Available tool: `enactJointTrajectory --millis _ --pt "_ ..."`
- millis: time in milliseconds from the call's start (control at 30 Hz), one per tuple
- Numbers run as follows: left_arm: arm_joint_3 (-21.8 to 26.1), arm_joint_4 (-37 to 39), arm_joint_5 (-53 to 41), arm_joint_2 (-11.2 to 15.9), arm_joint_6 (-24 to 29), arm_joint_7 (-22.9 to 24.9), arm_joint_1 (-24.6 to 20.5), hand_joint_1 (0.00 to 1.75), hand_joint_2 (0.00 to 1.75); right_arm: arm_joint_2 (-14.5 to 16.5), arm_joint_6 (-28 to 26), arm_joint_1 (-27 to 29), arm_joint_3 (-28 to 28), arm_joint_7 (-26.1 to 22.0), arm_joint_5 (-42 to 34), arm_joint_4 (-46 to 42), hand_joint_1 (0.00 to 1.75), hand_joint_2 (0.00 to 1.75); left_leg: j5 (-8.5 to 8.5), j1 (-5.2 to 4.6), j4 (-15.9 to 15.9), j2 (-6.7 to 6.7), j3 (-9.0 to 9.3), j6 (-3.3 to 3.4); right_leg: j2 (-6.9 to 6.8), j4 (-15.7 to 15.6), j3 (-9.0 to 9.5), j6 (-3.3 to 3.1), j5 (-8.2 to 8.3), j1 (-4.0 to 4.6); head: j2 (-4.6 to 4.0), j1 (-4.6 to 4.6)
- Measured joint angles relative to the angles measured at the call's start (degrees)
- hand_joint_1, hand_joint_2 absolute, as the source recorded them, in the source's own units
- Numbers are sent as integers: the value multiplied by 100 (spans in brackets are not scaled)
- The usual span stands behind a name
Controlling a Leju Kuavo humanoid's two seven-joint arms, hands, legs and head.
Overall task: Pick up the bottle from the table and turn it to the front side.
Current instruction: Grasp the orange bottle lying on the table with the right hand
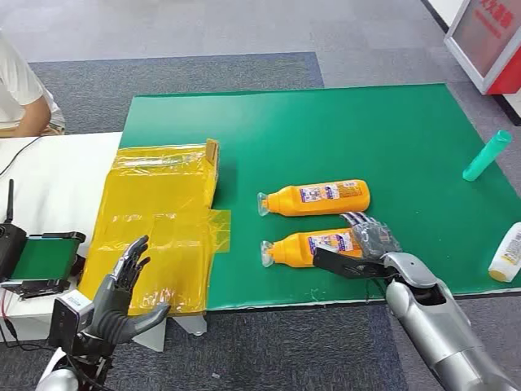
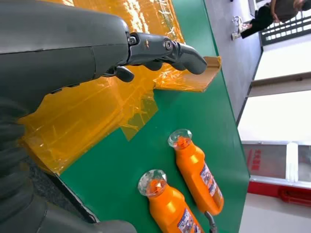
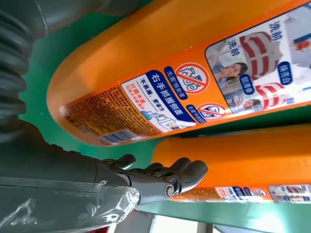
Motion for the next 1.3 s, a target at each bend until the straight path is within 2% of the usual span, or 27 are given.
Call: enactJointTrajectory --millis 333,567,600,733,767,967,1300 --pt "8 0 -16 56 -60 -21 27 0 175 -1 410 -611 335 -4 -8 797 0 175 6 0 0 0 0 -3 0 1 0 -2 4 0 0 0" --pt "57 0 12 84 -89 -35 56 0 175 -1 444 -889 604 -126 1 1158 0 175 6 0 0 0 2 -3 0 1 0 -2 4 0 0 1" --pt "58 0 12 85 -90 -35 59 0 175 -1 444 -907 625 -138 -12 1182 6 175 6 0 0 0 2 -3 1 1 0 -2 4 0 0 1" --pt "62 -1 12 91 -81 -41 75 0 175 -1 445 -937 674 -175 -43 1220 145 175 6 0 0 0 2 -3 1 1 1 -3 5 0 0 0" --pt "63 -2 12 93 -78 -45 83 0 175 -1 443 -939 687 -186 -59 1220 144 175 6 0 0 0 3 -4 1 1 1 -3 6 0 0 0" --pt "83 -14 12 95 -73 -71 144 0 175 -1 432 -945 722 -273 -360 1181 175 175 7 0 0 0 5 -4 0 1 3 -3 6 0 0 0" --pt "92 -18 -4 132 -82 -121 137 0 175 -1 454 -871 805 -399 -817 997 175 175 8 0 0 0 3 -4 0 1 0 -3 6 0 0 0"
